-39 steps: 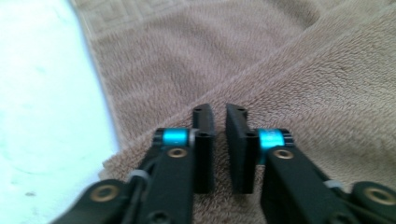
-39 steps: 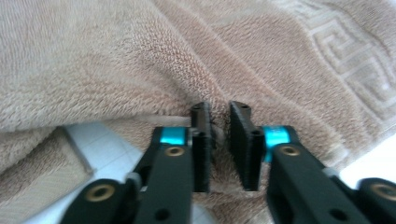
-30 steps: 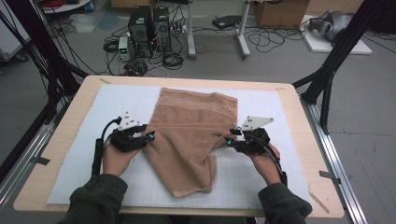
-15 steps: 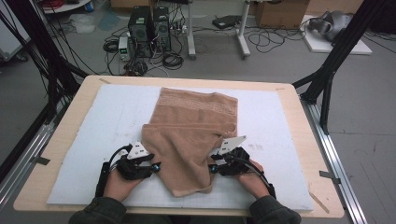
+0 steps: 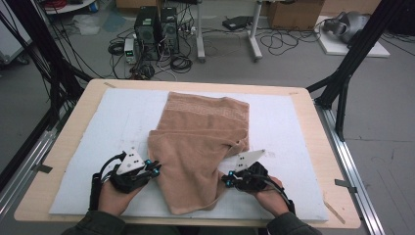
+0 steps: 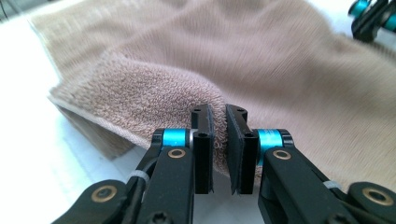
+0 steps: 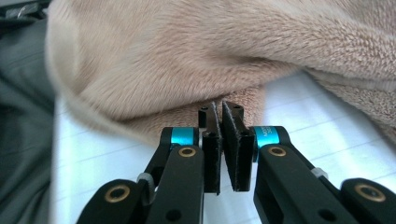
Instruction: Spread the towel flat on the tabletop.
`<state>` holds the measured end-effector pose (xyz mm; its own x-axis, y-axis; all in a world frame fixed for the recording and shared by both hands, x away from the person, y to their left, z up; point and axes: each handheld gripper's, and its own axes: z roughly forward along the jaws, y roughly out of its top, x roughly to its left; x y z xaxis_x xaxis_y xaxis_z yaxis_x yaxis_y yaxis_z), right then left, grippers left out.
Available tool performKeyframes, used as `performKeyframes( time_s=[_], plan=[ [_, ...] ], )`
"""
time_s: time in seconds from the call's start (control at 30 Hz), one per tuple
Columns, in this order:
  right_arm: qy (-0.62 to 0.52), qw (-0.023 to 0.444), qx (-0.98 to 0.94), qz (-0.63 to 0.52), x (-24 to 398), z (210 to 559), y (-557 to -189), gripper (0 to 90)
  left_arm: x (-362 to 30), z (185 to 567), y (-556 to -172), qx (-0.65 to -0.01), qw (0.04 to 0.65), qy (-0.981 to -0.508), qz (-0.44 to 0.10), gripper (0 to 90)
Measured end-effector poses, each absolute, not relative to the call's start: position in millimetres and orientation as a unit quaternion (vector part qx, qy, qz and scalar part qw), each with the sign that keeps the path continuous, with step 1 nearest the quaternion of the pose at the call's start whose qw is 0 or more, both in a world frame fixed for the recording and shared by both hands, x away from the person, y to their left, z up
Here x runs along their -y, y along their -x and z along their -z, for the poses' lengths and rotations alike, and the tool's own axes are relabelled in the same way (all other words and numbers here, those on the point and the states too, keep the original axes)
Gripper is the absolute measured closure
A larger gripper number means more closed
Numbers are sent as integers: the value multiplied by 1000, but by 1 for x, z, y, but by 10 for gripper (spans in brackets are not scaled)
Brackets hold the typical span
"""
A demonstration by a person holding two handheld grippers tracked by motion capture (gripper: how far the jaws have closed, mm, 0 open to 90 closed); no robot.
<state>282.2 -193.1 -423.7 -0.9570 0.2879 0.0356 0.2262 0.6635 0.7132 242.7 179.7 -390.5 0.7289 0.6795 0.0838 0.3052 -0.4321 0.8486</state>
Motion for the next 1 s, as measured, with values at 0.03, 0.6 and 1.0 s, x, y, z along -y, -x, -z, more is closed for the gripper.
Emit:
performKeyframes(
  time_s=[0.03, 0.6, 1.0],
  plan=[
    [-136, 41, -912, -385, 193, 422, -277, 862, -181, 384, -238, -294, 445, -818, -217, 815],
    [-155, 110, -904, -382, 203, 403, -275, 719, -193, 413, -258, -343, 413, -823, -185, 589],
    [-210, 144, -912, -321, 174, 433, -319, 854, -172, 434, -265, -319, 371, -855, -172, 764]
  ],
)
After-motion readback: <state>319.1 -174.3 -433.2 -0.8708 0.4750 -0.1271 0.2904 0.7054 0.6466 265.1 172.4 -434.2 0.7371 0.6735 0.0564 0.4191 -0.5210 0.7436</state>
